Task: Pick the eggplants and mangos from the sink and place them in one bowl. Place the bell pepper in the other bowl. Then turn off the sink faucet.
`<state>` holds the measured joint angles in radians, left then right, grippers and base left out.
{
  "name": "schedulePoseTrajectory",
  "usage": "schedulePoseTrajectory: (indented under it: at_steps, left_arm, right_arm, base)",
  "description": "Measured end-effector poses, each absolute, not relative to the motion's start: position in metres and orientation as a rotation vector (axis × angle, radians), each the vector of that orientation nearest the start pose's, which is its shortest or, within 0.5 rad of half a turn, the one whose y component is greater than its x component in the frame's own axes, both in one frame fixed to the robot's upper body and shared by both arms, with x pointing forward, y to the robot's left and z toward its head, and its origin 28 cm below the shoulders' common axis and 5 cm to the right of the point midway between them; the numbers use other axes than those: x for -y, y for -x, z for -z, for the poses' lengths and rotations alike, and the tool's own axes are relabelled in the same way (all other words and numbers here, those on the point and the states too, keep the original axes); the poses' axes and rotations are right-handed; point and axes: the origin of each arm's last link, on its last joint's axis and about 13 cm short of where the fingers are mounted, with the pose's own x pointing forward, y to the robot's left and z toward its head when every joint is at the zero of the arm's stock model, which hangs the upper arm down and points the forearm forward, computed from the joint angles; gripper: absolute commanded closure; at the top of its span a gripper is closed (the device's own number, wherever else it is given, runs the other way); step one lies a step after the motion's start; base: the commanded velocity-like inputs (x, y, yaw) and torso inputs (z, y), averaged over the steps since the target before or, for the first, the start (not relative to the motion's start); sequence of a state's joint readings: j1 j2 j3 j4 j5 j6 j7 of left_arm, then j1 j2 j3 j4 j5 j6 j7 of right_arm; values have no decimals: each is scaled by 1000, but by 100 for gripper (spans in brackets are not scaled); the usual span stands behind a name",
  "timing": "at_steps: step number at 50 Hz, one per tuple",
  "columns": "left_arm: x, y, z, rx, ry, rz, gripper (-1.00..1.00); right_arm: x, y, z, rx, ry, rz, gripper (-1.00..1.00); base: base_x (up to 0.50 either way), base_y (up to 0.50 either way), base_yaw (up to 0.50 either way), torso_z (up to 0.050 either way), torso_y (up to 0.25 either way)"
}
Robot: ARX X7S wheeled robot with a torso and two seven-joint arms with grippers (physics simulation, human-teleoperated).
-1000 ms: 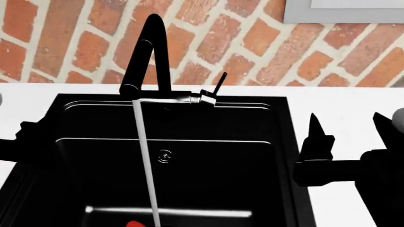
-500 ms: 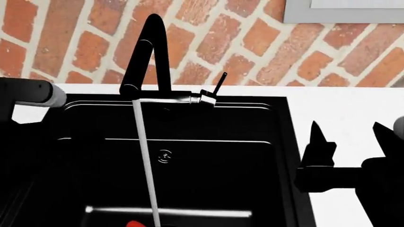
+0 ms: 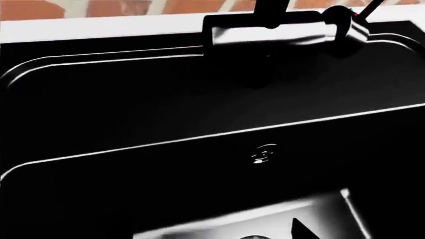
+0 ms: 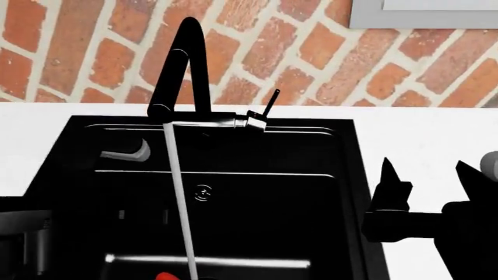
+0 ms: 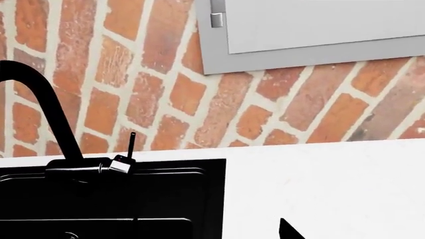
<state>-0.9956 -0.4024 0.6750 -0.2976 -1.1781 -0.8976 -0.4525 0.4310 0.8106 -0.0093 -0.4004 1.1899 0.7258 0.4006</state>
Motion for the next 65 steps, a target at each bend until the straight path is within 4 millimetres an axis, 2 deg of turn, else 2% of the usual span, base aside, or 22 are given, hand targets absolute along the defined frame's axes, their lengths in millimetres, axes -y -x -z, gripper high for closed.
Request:
schedulePoseTrajectory:
  at_steps: [26, 48, 65]
  left_arm:
    - [-186, -346, -91, -854, 1, 130, -100]
    - [-176, -354, -65, -918, 38, 198, -100]
    - [-173, -359, -53, -863, 23, 224, -100]
  right_arm:
    - [199, -242, -194, -118, -120, -93, -100]
    - [199, -243, -186, -139, -126, -98, -100]
    - [199, -243, -179, -158, -137, -98, -100]
  base:
    - [0, 0, 0, 0, 0]
    - [0, 0, 0, 0, 0]
    - [0, 0, 0, 0, -61]
